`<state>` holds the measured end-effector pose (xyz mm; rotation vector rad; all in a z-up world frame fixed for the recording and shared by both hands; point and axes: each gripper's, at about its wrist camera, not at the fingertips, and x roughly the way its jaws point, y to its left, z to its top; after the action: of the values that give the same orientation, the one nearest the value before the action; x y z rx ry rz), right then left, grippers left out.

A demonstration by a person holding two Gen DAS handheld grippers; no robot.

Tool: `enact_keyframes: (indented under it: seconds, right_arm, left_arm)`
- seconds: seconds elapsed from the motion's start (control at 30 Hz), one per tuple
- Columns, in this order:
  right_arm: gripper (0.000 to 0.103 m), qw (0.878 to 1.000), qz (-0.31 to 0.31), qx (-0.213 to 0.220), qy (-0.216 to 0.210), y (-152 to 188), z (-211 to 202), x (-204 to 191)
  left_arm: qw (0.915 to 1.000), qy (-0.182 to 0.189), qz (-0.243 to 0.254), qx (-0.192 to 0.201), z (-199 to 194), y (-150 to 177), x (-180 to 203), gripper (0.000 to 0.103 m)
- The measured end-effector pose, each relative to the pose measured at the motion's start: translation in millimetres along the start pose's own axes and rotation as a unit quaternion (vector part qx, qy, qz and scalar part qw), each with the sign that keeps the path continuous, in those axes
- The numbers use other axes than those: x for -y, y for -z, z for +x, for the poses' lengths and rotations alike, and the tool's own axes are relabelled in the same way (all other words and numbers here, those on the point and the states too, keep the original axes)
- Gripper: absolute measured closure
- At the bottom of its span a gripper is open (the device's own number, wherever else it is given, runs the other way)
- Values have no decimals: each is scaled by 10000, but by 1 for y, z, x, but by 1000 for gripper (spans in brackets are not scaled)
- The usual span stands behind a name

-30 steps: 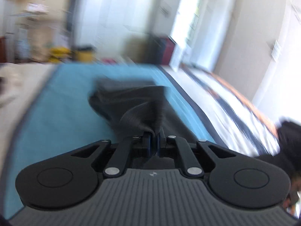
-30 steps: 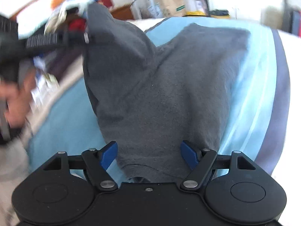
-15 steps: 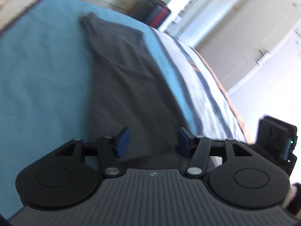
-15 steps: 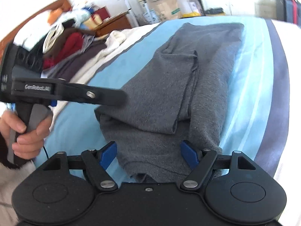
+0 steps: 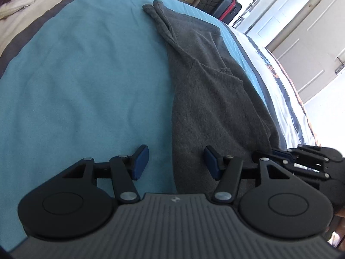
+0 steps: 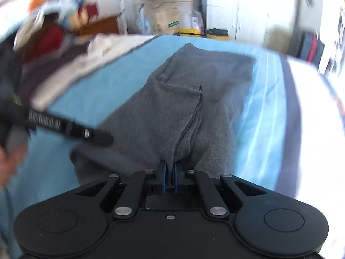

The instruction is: Fold clothes

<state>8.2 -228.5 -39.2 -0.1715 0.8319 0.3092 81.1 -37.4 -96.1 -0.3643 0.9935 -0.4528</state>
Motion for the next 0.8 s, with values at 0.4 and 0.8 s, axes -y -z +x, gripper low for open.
enact_keyframes:
  seconds: [0.4, 0.8]
  right_arm:
    - [38, 9574, 2641, 433, -1086, 33, -39, 103]
    - [37, 9145, 3209, -275, -2448, 69, -2, 109]
  left_arm:
    - [9867, 1122, -1119, -351, 4, 10, -15, 47]
    - [9864, 1301, -982, -229, 2, 3, -9, 89]
